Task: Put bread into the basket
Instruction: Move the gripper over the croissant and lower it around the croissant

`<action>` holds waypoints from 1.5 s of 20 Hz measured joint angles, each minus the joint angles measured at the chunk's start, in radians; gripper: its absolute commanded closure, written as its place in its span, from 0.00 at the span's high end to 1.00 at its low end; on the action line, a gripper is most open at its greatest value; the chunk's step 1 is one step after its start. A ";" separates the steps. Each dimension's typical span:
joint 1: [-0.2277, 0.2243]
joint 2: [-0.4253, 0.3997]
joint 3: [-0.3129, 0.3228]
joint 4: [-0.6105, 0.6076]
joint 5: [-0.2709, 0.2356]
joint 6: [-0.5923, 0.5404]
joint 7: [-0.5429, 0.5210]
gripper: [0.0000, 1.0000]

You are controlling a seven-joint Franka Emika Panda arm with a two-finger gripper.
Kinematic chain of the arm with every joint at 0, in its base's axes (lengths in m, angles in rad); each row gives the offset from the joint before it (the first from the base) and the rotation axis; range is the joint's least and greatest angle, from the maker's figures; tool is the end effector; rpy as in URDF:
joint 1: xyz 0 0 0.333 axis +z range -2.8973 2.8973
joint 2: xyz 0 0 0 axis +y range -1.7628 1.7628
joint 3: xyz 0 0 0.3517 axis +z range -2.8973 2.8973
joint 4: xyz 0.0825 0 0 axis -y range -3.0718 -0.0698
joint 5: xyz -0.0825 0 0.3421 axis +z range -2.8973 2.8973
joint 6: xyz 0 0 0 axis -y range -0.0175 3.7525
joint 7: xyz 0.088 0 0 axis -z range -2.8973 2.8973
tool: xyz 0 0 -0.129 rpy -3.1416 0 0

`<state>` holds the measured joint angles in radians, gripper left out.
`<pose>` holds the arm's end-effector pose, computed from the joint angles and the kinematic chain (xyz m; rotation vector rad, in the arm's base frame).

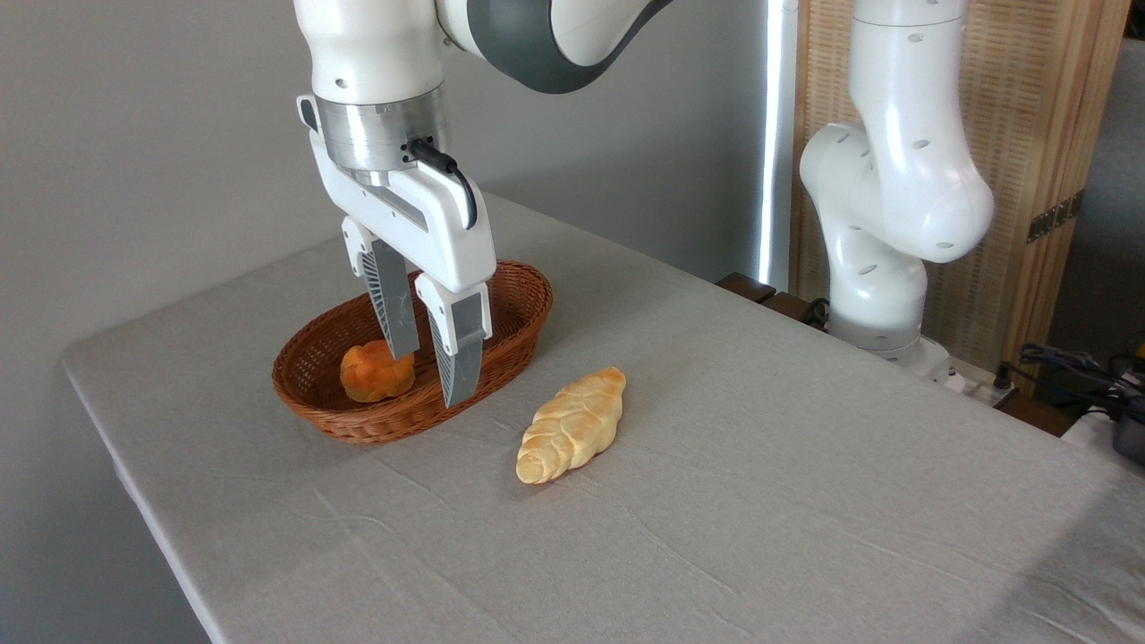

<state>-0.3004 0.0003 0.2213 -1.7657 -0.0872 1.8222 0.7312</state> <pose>0.5270 -0.0508 0.5758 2.8391 -1.1853 0.1238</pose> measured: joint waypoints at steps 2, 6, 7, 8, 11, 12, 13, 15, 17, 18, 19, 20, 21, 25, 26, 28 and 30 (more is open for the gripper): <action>0.000 0.000 0.000 0.000 0.000 -0.002 0.000 1.00; 0.000 0.000 0.001 0.000 0.000 -0.016 0.000 1.00; 0.000 -0.001 0.001 0.000 0.000 -0.018 0.000 1.00; 0.000 -0.001 0.001 0.000 0.000 -0.018 0.000 1.00; 0.000 -0.001 0.001 0.000 0.000 -0.021 0.000 1.00; -0.001 -0.001 0.001 0.000 0.000 -0.033 0.000 1.00; -0.001 -0.001 0.000 0.000 0.000 -0.048 0.000 1.00; -0.002 -0.001 0.000 0.000 0.000 -0.069 0.000 1.00; -0.002 -0.001 -0.001 0.000 0.000 -0.089 0.000 1.00; -0.003 -0.001 -0.001 0.000 0.000 -0.104 0.000 1.00; -0.003 -0.001 -0.001 0.000 0.000 -0.126 0.000 1.00; -0.003 -0.002 -0.001 -0.001 0.000 -0.153 0.000 1.00; -0.004 -0.006 -0.002 -0.004 0.000 -0.173 0.000 1.00; -0.006 -0.042 -0.002 -0.054 0.000 -0.188 0.000 1.00; -0.006 -0.052 -0.002 -0.077 0.000 -0.179 0.000 1.00; -0.005 -0.077 -0.001 -0.159 0.001 -0.112 0.000 1.00; -0.001 -0.107 0.004 -0.263 0.001 -0.042 0.000 1.00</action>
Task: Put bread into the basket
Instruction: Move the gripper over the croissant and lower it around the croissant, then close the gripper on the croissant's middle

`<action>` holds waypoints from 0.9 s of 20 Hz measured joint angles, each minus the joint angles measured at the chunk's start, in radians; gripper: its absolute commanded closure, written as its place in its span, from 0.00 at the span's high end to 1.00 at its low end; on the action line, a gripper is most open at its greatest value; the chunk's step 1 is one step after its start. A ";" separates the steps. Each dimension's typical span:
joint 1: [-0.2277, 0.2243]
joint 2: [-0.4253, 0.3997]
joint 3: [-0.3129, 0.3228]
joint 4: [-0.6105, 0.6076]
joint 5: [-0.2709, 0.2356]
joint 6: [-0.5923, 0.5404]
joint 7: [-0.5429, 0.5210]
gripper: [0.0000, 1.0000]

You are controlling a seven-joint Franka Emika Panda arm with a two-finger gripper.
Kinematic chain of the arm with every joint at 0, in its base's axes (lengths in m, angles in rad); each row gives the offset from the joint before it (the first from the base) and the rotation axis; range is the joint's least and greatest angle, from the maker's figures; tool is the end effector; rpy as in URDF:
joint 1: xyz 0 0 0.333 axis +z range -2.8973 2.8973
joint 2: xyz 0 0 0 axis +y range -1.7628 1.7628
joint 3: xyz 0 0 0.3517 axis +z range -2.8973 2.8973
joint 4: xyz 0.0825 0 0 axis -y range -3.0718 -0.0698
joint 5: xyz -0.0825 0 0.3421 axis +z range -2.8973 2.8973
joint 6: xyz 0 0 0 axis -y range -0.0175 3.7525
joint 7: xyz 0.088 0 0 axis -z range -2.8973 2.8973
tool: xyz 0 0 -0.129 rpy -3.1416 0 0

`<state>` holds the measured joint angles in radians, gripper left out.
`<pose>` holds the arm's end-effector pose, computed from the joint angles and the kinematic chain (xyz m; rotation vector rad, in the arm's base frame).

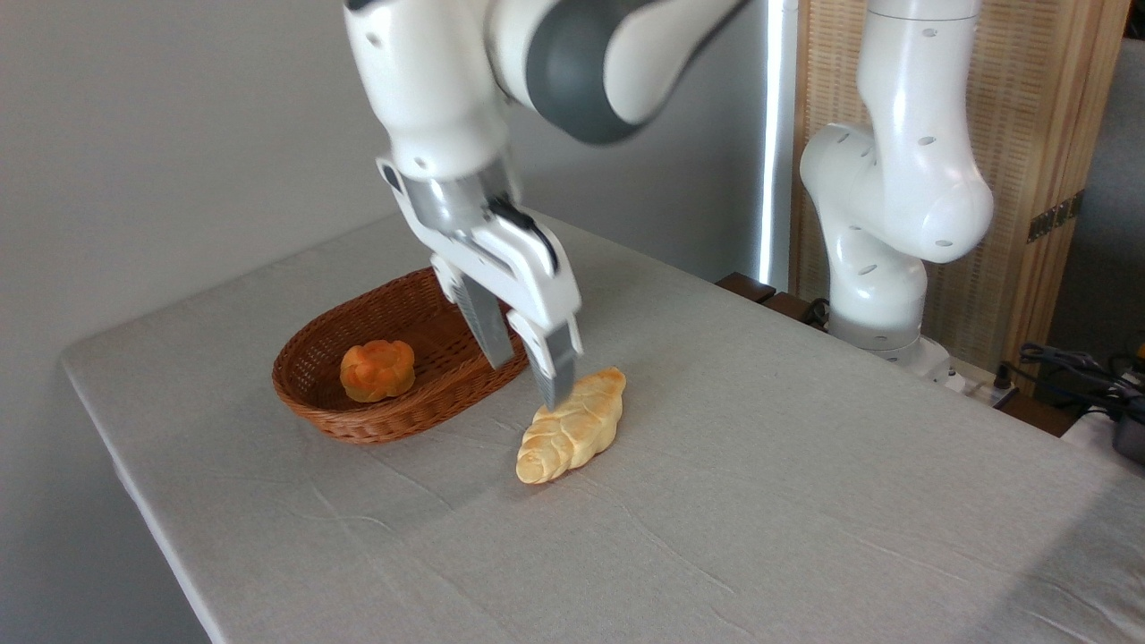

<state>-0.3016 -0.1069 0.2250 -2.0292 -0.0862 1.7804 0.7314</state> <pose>0.4618 -0.0411 0.5103 2.7617 -1.1464 -0.1543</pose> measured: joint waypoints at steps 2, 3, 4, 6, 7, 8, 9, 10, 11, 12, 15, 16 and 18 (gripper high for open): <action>0.015 -0.027 0.004 -0.066 0.000 0.023 0.000 1.00; 0.029 -0.036 0.005 -0.082 0.000 0.024 -0.001 1.00; 0.044 -0.044 0.005 -0.096 0.000 0.025 -0.001 1.00; 0.063 -0.048 0.006 -0.125 0.000 0.039 -0.001 1.00; 0.066 -0.047 0.006 -0.139 0.000 0.045 -0.004 1.00; 0.066 -0.045 0.006 -0.153 0.000 0.049 -0.012 1.00; 0.066 -0.040 0.006 -0.164 -0.001 0.054 -0.018 1.00; 0.066 -0.033 0.006 -0.171 -0.001 0.059 -0.029 1.00; 0.065 -0.025 0.005 -0.174 -0.004 0.070 -0.039 1.00; 0.063 -0.018 0.004 -0.175 -0.012 0.081 -0.052 1.00; 0.061 -0.010 0.004 -0.174 -0.067 0.101 -0.076 1.00; 0.061 -0.010 0.004 -0.174 -0.082 0.105 -0.077 1.00; 0.062 -0.010 0.004 -0.173 -0.093 0.109 -0.078 1.00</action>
<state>-0.2400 -0.1171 0.2289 -2.2020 -0.1795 1.8892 0.6530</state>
